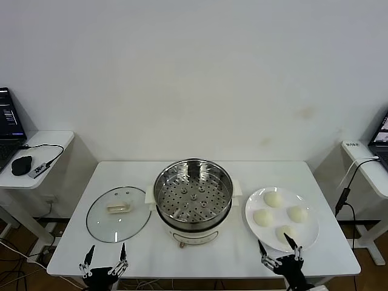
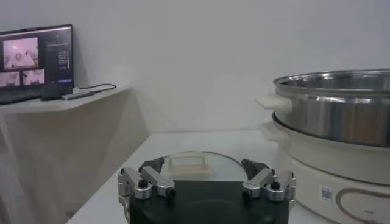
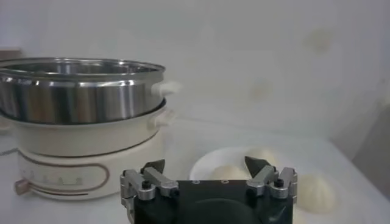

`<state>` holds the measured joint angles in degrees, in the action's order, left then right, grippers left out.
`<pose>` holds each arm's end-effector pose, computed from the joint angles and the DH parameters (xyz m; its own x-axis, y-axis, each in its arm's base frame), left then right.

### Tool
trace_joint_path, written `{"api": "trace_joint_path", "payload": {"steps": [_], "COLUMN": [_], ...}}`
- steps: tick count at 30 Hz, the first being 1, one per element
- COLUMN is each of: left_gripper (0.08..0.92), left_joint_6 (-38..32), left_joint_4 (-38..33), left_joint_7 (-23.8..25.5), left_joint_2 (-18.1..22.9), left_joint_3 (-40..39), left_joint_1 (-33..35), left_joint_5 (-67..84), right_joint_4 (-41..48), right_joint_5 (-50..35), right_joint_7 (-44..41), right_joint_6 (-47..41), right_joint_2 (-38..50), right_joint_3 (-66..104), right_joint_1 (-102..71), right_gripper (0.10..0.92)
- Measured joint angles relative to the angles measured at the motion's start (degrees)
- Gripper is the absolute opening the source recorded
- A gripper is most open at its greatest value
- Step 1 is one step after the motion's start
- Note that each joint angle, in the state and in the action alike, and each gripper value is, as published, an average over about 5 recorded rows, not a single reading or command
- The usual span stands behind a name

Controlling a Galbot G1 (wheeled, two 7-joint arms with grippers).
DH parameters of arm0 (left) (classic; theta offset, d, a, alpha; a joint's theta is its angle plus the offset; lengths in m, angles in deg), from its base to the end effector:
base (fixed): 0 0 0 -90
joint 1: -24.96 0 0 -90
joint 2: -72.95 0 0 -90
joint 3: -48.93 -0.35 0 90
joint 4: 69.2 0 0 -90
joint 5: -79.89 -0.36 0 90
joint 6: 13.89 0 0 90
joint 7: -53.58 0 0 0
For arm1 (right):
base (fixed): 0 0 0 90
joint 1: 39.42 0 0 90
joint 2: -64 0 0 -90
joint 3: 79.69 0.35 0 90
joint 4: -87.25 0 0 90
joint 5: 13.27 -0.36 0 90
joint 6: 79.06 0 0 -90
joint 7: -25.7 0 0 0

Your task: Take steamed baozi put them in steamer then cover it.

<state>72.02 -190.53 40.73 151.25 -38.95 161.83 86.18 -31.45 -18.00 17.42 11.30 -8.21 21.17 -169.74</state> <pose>0.0954 0.0442 -0.3317 -0.9727 -0.1427 0.1827 -0.1253 0.9867 0.1039 0.1391 -0.1108 -0.3154 -0.9708 -0.1296 0.2020 -0.1786 0.9524 -0.2470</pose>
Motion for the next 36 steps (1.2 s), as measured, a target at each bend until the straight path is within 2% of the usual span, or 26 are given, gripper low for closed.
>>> {"api": "trace_joint_path", "payload": {"steps": [11, 21, 28, 36], "left_gripper": [0.823, 0.823, 0.823, 0.823], "left_joint_6": [1.3, 2.4, 2.6, 2.8], "left_joint_4": [-0.2, -0.9, -1.3, -1.3], "left_joint_7": [-0.5, -1.0, -1.2, -1.3], "left_joint_2": [-0.4, -0.5, -0.3, -0.1], "left_joint_3": [0.7, 0.6, 0.7, 1.5], "left_joint_1": [-1.7, -3.6, -3.9, -4.0], "left_joint_5": [-2.2, -4.9, -6.1, -6.5], "right_joint_4": [3.0, 10.0, 17.2, 27.3], "right_joint_5": [12.6, 23.1, 23.4, 17.8], "right_joint_7": [-1.7, -11.9, -21.3, -32.3], "right_joint_6": [-1.3, -2.6, -2.8, -3.0], "right_joint_2": [9.7, 25.1, 36.1, 42.7], "right_joint_3": [6.4, 5.8, -5.1, -31.4], "right_joint_1": [5.8, 15.1, 28.7, 55.0], "right_gripper": [0.823, 0.823, 0.823, 0.823]}}
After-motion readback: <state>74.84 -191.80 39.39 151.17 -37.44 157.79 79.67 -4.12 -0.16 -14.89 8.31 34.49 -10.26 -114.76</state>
